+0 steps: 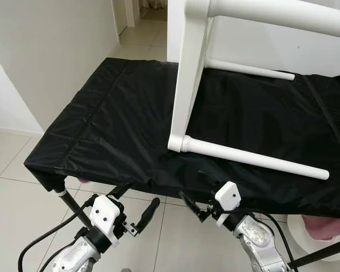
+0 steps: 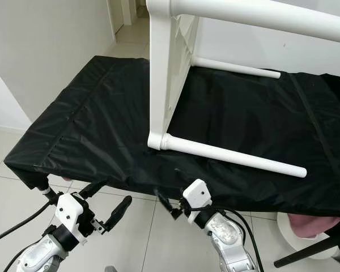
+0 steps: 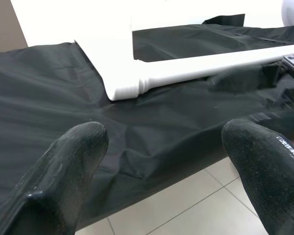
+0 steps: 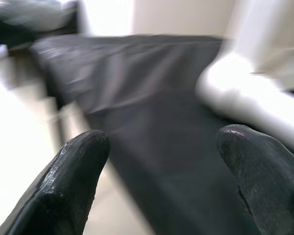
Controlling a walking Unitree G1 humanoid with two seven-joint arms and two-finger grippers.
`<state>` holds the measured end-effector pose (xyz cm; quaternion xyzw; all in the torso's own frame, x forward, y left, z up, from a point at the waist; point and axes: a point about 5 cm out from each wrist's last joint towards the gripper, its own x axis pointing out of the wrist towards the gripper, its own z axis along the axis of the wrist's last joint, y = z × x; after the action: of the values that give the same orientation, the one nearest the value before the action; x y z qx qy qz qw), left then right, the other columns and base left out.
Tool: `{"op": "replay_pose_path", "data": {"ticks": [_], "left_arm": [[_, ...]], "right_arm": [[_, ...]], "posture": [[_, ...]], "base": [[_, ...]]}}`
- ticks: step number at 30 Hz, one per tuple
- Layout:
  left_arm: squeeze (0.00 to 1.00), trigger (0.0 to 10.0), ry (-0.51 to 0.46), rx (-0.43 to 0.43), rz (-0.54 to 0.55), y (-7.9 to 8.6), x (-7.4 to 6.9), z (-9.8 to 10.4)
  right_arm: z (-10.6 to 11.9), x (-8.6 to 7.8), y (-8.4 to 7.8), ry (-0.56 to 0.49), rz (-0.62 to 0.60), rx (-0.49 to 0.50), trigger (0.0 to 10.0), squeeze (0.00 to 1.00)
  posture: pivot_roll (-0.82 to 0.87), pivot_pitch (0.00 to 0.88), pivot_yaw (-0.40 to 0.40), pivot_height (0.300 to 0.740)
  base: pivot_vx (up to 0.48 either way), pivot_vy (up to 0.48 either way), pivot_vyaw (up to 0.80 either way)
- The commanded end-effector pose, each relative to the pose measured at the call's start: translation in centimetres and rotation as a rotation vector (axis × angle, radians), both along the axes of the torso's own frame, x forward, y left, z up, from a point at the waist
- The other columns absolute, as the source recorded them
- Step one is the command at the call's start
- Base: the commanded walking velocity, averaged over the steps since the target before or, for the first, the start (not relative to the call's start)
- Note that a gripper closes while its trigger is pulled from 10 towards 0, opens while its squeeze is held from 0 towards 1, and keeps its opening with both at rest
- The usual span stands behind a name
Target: Building children table
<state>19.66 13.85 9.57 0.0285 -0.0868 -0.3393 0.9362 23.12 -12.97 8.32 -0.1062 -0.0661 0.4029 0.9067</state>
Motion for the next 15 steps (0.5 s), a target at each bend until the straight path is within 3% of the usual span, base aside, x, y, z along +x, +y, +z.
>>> {"op": "replay_pose_path", "data": {"ticks": [1, 15], "left_arm": [[0.0, 10.0, -0.005, 0.019, -0.071, -0.1, -0.2, 0.1], [0.0, 10.0, 0.015, 0.105, -0.203, 0.4, -0.2, -0.4]], "right_arm": [[0.0, 0.1, 0.3, 0.023, 0.048, 0.0, 10.0, 0.0], [-1.1, -0.8, -1.3, 0.189, 0.34, -0.146, 10.0, 0.0]], "posture": [[-0.06, 0.047, 0.064, 0.74], [-0.05, 0.054, 0.066, 0.74]], "base": [[0.0, 0.0, 0.0], [0.0, 0.0, 0.0]]}}
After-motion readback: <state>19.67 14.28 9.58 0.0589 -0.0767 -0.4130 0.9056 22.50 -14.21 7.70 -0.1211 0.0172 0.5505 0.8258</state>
